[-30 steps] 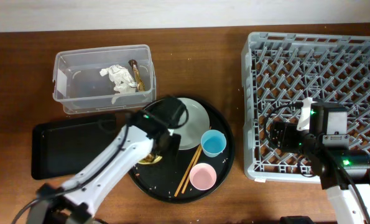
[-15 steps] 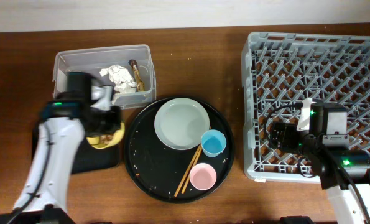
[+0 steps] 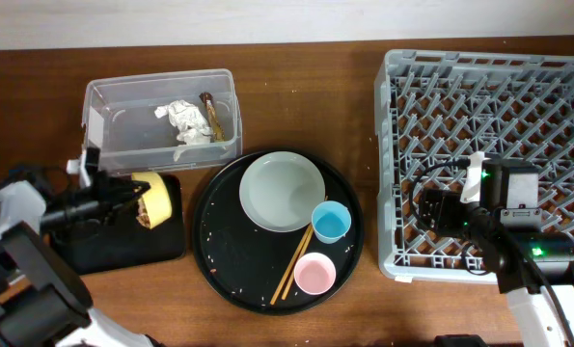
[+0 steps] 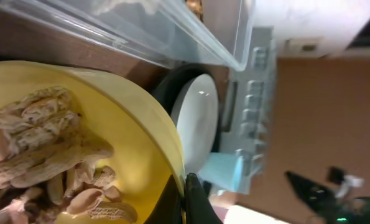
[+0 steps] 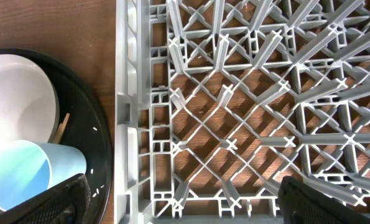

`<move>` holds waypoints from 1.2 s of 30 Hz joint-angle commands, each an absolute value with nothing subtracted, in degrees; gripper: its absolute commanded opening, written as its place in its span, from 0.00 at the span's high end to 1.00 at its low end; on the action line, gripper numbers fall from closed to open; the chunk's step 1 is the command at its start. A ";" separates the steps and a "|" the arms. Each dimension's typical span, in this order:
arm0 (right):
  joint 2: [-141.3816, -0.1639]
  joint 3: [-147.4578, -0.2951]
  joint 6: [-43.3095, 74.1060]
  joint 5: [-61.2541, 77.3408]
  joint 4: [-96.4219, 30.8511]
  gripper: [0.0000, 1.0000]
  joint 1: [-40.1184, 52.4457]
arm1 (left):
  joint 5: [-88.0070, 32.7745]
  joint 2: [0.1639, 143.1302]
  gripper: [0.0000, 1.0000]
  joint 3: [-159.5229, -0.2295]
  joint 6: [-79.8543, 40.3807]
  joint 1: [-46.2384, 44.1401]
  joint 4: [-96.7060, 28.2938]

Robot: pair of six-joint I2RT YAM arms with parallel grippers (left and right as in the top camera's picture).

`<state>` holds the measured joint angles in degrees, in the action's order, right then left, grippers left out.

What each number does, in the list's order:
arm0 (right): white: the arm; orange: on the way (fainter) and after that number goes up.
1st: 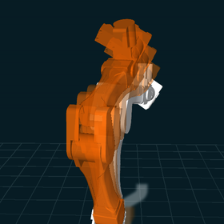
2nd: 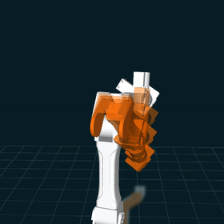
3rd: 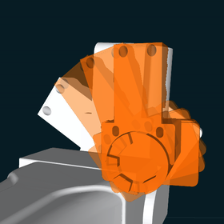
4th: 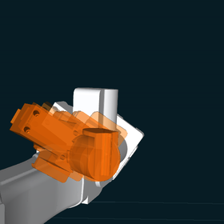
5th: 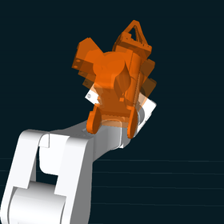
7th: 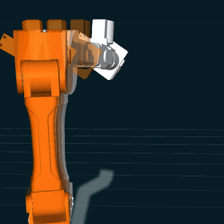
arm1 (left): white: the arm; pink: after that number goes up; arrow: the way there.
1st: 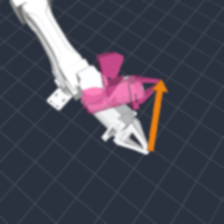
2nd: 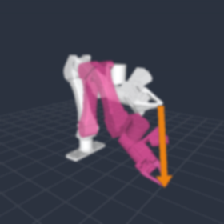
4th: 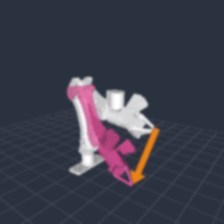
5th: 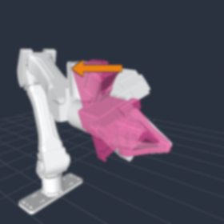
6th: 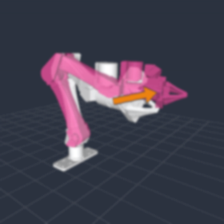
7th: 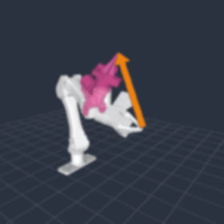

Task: Sort waste into correct bins and load items into the dishwasher rack
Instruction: 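Tip the yellow bowl over the black tray to empty the scraps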

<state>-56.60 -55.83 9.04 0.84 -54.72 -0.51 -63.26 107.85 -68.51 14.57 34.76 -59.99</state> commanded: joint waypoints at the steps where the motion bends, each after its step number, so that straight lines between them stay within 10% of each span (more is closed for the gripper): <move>1: -56.64 -56.86 9.30 0.14 -54.68 0.02 -0.78 | -72.77 110.89 1.00 -69.36 17.72 38.17 -63.90; 22: -56.64 -56.86 9.30 0.14 -54.68 0.02 -0.78 | -81.12 111.94 1.00 -69.36 33.80 47.31 -70.06; 36: -56.64 -56.86 9.30 0.14 -54.68 0.02 -0.78 | -76.90 108.27 1.00 -69.60 48.31 30.61 -85.54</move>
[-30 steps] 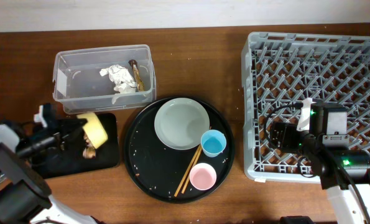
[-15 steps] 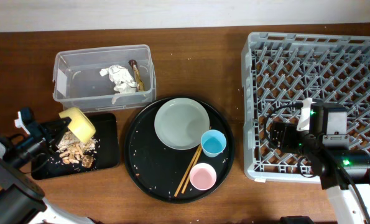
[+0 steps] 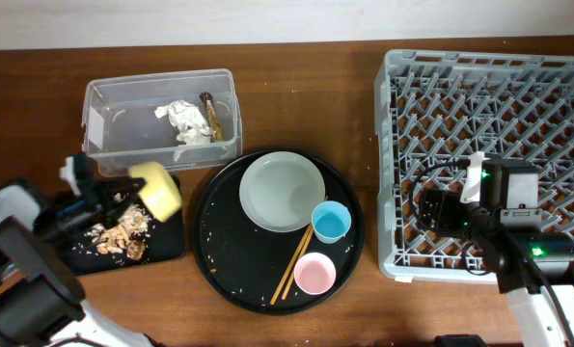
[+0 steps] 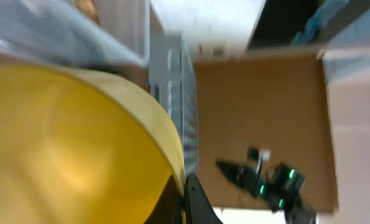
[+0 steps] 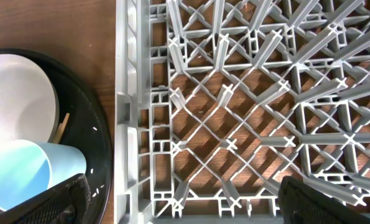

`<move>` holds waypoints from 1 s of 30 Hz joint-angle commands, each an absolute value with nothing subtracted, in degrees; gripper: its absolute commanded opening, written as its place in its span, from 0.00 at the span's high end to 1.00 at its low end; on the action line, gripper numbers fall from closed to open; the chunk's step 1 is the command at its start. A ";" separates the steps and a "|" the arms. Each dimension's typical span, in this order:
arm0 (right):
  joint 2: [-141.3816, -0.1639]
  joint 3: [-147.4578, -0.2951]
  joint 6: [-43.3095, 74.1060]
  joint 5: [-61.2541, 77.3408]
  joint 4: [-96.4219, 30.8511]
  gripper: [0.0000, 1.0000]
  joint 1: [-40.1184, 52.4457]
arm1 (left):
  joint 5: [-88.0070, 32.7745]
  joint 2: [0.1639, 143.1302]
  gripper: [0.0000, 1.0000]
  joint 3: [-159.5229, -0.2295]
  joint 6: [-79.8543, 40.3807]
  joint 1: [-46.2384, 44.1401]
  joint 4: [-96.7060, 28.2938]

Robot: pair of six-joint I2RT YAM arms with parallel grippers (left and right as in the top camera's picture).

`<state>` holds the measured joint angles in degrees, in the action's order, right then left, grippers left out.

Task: Sort waste into correct bins and load items into the dishwasher rack
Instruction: 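Tip the yellow bowl over the black tray to empty the scraps, then set the empty yellow bowl back on the round tray with the left gripper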

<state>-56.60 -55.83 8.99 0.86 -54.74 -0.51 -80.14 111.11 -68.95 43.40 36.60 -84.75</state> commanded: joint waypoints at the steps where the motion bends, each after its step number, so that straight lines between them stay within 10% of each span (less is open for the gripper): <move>1: -56.64 -56.86 9.30 0.14 -54.65 0.02 -0.78 | -76.25 107.83 1.00 -69.60 48.31 27.94 -85.45; 11: -56.64 -56.86 9.30 0.14 -54.68 0.02 -0.78 | -52.01 107.48 1.00 -69.60 31.09 3.46 -76.71; 30: -56.64 -56.86 9.30 0.14 -54.63 0.02 -0.78 | -8.71 101.16 1.00 -69.60 -10.04 -11.20 -64.18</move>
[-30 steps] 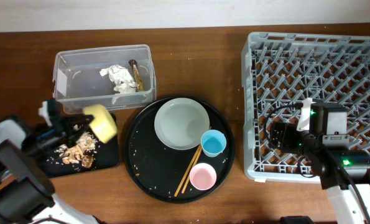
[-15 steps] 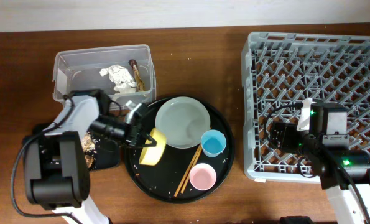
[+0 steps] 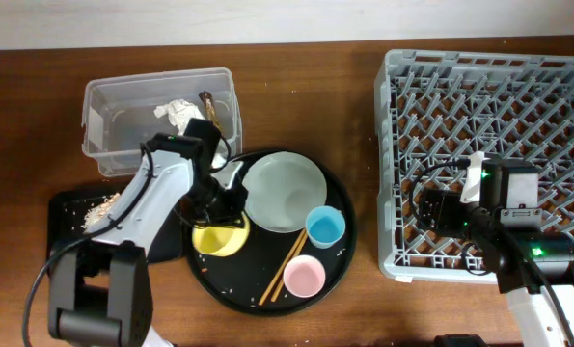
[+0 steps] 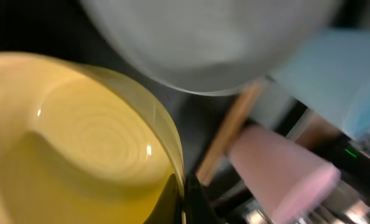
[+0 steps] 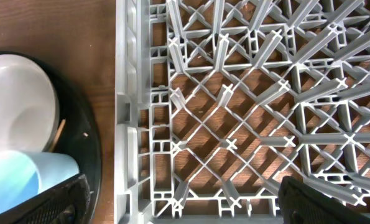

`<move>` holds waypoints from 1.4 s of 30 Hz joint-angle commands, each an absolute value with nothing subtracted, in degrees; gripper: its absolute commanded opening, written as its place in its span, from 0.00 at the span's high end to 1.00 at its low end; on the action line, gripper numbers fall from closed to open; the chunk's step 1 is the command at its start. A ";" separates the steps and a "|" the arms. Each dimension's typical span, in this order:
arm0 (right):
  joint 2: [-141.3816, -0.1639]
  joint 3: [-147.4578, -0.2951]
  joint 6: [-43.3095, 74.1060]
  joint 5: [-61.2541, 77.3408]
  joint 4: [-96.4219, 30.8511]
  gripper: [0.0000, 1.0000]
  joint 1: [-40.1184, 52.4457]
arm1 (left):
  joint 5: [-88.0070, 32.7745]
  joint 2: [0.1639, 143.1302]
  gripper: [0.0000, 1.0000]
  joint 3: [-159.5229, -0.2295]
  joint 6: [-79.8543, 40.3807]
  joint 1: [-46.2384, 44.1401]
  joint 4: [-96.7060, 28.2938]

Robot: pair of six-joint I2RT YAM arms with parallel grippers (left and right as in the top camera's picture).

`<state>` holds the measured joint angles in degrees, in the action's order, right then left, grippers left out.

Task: Sort waste into correct bins and load items into the dishwasher rack
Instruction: 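Set the empty yellow bowl back on the round tray with the left gripper, then grasp the blue cup with the left gripper and pass it to the right gripper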

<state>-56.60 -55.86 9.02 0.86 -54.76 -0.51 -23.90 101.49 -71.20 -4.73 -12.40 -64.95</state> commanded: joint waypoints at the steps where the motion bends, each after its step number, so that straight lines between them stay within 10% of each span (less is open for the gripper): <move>1: -56.64 -56.86 9.30 0.14 -54.63 0.02 -0.78 | -8.73 101.03 1.00 -69.60 -10.04 -11.22 -64.01; 8: -56.64 -56.86 9.30 0.14 -54.63 0.02 -0.78 | -11.70 100.75 0.59 -69.60 -10.02 -12.03 -64.03; 16: -56.64 -56.86 9.30 0.12 -54.63 0.02 -0.78 | -13.85 95.31 0.57 -75.90 -9.98 -17.52 -63.83; 22: -56.90 -56.84 9.30 0.14 -54.65 0.02 -0.78 | -14.20 93.34 0.25 -77.28 -9.78 -27.42 -54.28; 32: -58.28 -56.84 9.30 0.14 -54.72 0.02 -0.78 | -14.20 102.21 0.33 -77.12 -9.85 -36.77 -47.31; 35: -58.28 -56.84 9.30 0.14 -54.74 0.02 -0.78 | -14.15 105.69 0.51 -77.12 -9.82 -38.35 -47.16; 38: -58.28 -56.84 9.30 0.14 -55.31 0.02 -0.78 | -14.13 107.74 0.89 -77.12 -9.82 -38.35 -46.89; 42: -58.28 -56.84 9.30 0.14 -55.53 0.01 -0.78 | -13.74 107.72 1.00 -78.11 -9.87 -37.28 -46.41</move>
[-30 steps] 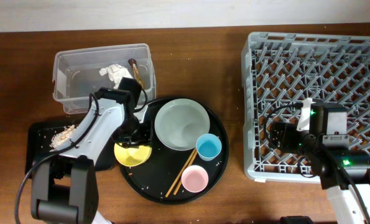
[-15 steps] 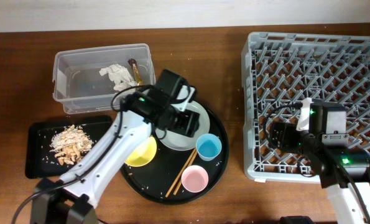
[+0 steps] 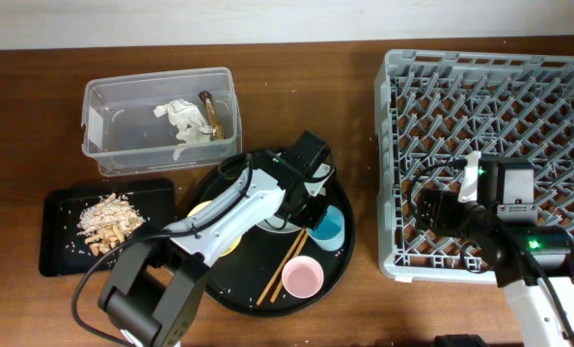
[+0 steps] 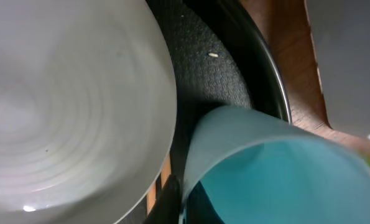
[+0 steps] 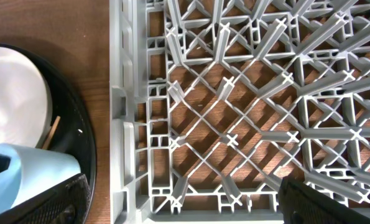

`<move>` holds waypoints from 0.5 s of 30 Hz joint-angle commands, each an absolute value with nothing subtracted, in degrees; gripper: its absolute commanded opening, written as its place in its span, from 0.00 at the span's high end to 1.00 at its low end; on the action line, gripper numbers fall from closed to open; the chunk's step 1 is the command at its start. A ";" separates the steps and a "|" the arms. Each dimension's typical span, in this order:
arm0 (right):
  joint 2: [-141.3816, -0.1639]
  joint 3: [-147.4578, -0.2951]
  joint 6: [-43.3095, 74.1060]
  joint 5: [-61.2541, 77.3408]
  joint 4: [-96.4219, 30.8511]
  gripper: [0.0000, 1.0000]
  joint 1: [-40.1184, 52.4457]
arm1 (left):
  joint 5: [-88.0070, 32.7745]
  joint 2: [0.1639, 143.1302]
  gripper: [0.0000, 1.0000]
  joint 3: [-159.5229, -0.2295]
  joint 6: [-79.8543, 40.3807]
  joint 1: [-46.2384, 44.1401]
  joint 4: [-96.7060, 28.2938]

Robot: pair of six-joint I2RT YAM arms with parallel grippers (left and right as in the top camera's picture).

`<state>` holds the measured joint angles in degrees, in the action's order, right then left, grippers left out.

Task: Sort waste into correct bins and load items into the dishwasher rack
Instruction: 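Grasp the blue cup with the left gripper and pass it to the right gripper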

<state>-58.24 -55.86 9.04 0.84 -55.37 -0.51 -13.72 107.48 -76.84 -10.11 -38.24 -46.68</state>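
On the round black tray (image 3: 219, 289) my left gripper (image 3: 317, 214) is shut on the rim of the blue cup (image 3: 333, 228). In the left wrist view the gripper (image 4: 180, 208) pinches the cup's (image 4: 278, 174) wall, right beside the white bowl (image 4: 66, 106). The empty yellow bowl (image 3: 203, 209) sits at the tray's left, partly under my arm. A pink cup (image 3: 303, 278) and chopsticks (image 3: 285, 260) lie at the tray's front. My right gripper (image 5: 185, 208) stands open over the near-left corner of the grey rack (image 5: 234, 93).
A square black tray (image 3: 60, 253) at the left holds a heap of food scraps (image 3: 103, 220). Behind it stands a clear bin (image 3: 98, 106) with crumpled paper and a wrapper. The rack (image 3: 489, 87) fills the right side of the table.
The left gripper has let go of the yellow bowl, which now rests on the round tray's left. The gripper has moved right and shut on the blue cup's rim. The right arm shifted slightly.
My left gripper held the yellow bowl full of scraps, tipped over the square tray. Then the scraps lay on that tray and the bowl was empty. Then the bowl was on the round tray, still held. Now it is released and the blue cup is gripped.
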 commanded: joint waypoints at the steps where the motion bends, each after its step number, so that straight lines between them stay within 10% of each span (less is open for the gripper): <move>1: -58.28 -56.84 9.30 0.14 -55.53 0.02 -0.78 | -13.80 107.61 1.00 -78.74 -9.87 -36.77 -46.61; 9: -58.48 -56.84 12.95 -2.70 -52.40 0.02 -0.82 | -47.09 103.48 1.00 -82.35 -10.50 -18.33 -46.96; 15: -62.43 -56.84 0.97 38.11 -44.47 0.02 -0.71 | -75.02 103.96 1.00 -82.35 -12.25 -8.91 -43.53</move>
